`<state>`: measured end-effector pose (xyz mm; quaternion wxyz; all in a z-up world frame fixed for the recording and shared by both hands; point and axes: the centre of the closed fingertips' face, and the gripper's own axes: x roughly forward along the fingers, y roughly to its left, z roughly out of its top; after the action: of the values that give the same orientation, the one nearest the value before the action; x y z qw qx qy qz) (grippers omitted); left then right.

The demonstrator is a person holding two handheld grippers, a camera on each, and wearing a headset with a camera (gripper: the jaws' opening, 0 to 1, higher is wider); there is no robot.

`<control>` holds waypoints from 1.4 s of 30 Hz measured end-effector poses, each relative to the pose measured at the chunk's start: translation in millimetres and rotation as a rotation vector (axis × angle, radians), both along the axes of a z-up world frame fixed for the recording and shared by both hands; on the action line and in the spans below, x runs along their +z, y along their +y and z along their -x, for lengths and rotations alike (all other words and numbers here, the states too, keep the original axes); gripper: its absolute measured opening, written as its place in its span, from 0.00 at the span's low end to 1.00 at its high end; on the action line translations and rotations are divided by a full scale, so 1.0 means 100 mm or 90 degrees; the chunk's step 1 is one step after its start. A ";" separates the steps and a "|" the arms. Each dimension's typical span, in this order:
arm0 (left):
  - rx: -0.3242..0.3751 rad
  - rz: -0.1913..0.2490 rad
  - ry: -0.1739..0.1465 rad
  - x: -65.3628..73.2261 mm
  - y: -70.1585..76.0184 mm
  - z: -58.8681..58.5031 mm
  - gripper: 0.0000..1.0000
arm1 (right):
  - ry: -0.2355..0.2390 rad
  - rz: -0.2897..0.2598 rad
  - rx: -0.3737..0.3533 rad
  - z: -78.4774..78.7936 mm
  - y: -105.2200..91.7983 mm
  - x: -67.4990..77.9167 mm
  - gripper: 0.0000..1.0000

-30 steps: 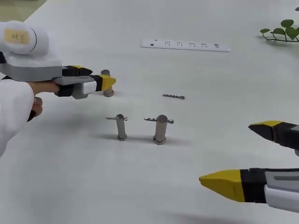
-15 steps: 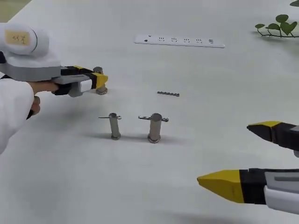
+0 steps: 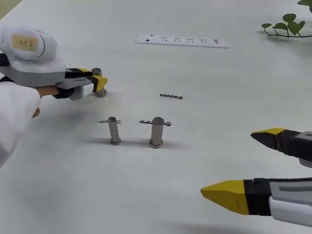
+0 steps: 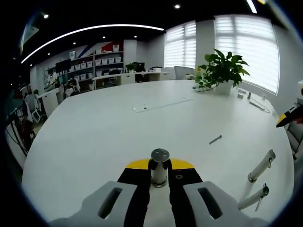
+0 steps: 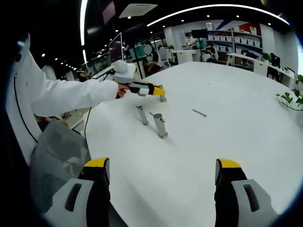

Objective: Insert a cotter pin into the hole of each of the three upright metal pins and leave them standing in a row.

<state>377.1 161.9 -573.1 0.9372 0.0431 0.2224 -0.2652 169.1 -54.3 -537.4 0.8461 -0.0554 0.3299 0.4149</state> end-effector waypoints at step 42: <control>-0.150 0.028 -0.091 1.19 -0.48 0.77 0.09 | -0.031 -0.001 0.018 0.07 0.06 0.16 0.91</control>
<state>300.1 114.0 -453.8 0.9138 0.0671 0.1424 -0.3745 162.2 -48.2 -521.4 0.8480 -0.0691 0.3083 0.4256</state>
